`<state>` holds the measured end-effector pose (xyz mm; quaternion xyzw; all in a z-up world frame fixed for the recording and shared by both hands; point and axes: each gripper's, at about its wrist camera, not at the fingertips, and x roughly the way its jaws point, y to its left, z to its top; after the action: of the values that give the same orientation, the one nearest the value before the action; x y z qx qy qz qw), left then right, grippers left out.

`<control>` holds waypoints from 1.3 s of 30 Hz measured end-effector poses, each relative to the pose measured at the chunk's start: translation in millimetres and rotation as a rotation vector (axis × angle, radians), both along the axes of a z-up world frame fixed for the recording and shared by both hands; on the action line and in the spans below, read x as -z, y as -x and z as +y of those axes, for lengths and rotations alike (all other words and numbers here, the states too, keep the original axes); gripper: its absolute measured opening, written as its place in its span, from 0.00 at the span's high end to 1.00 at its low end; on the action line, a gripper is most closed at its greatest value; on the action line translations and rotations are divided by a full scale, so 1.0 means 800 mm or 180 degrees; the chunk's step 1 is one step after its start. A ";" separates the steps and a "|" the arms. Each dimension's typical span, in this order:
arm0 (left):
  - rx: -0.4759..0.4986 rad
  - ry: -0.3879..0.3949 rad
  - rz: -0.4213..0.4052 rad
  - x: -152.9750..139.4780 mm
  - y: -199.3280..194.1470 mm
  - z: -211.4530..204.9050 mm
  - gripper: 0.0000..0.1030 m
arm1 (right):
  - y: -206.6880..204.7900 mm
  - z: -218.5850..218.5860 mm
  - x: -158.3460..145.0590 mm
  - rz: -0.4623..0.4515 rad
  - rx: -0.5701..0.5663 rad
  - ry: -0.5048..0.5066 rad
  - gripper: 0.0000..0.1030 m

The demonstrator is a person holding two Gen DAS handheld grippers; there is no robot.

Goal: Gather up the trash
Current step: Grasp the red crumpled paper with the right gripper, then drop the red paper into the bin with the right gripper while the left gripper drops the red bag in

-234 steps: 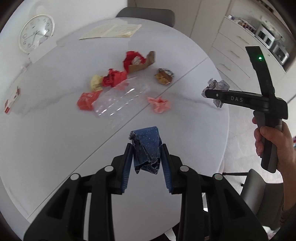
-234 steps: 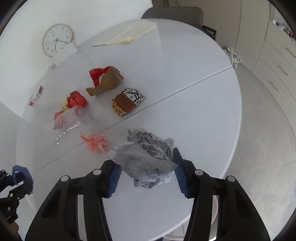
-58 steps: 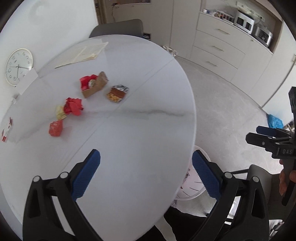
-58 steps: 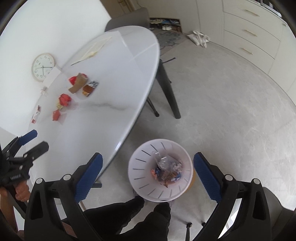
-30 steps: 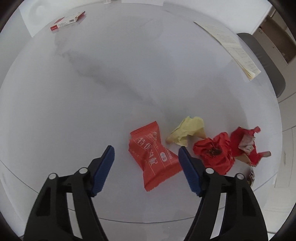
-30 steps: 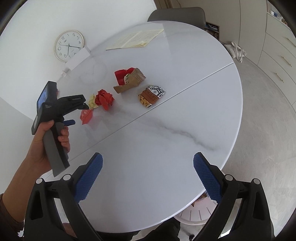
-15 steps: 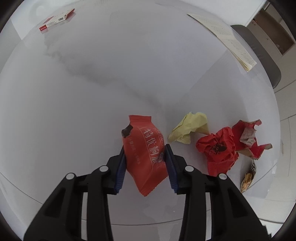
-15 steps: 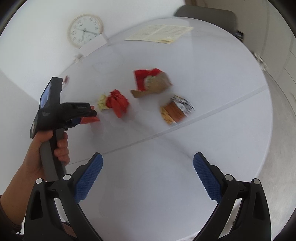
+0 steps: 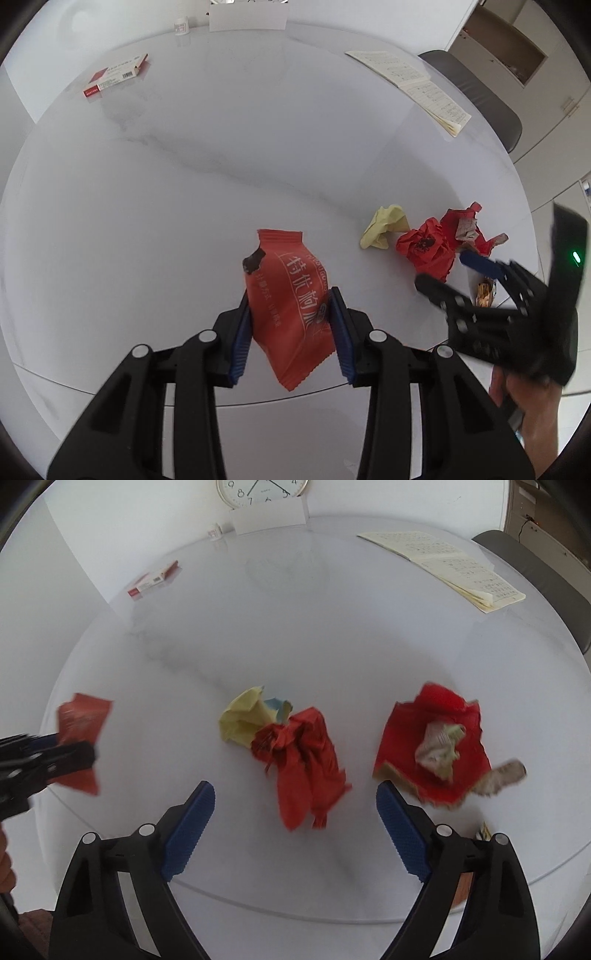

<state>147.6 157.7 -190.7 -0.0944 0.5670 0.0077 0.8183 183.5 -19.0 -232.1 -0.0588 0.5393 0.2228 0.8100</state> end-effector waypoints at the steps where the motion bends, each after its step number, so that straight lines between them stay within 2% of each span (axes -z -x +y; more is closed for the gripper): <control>1: 0.0021 -0.0009 -0.0006 0.000 0.000 0.001 0.63 | -0.006 0.003 0.003 0.0008 -0.0018 0.0043 0.14; 2: 0.0041 -0.0012 -0.0013 -0.001 0.004 0.002 0.63 | -0.011 0.006 0.006 0.0012 -0.0030 0.0078 0.19; 6: 0.0182 -0.0014 -0.0059 -0.004 0.011 0.006 0.63 | -0.020 0.008 0.016 0.0127 -0.0007 0.0115 0.49; 8: 0.0265 -0.0029 -0.0096 -0.007 0.013 0.005 0.63 | -0.019 0.007 0.016 0.0189 0.0035 0.0053 0.61; 9: 0.0298 -0.0035 -0.0113 -0.009 0.014 0.004 0.63 | -0.018 0.006 0.015 0.0214 0.0057 0.0019 0.64; 15: 0.0491 -0.0079 -0.0197 -0.024 0.031 -0.006 0.63 | 0.019 -0.011 -0.013 0.0274 0.0281 -0.0422 0.67; 18: 0.0661 -0.0108 -0.0242 -0.035 0.047 -0.018 0.63 | 0.059 -0.032 -0.036 0.0268 0.0460 -0.0693 0.67; 20: 0.0813 -0.0038 -0.0259 -0.042 0.061 -0.031 0.63 | 0.098 -0.056 -0.054 0.0231 0.0599 -0.0823 0.67; 24: 0.1133 0.0246 -0.0242 -0.055 0.088 -0.063 0.63 | 0.186 -0.119 -0.079 0.0166 0.0943 -0.0820 0.67; 28: 0.1563 0.0282 -0.0252 -0.059 0.116 -0.114 0.63 | 0.283 -0.193 -0.088 0.0187 0.1437 -0.0637 0.67; 32: 0.2044 0.0292 -0.0246 -0.059 0.148 -0.175 0.63 | 0.357 -0.255 -0.061 0.0323 0.1918 -0.0396 0.65; 37: 0.2658 0.0321 -0.0212 -0.057 0.193 -0.251 0.63 | 0.397 -0.304 0.026 0.0640 0.2266 -0.0412 0.64; 38: 0.2785 0.0316 -0.0213 -0.056 0.204 -0.267 0.63 | 0.400 -0.310 0.044 0.0747 0.2299 -0.0428 0.57; 39: 0.2898 0.0322 -0.0205 -0.054 0.213 -0.282 0.63 | 0.403 -0.317 0.064 0.0857 0.2343 -0.0438 0.45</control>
<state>-22.8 -68.1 -147.5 0.1243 0.5247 -0.3833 0.7499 -138.8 -272.2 -283.0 0.2225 0.6095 -0.0410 0.7598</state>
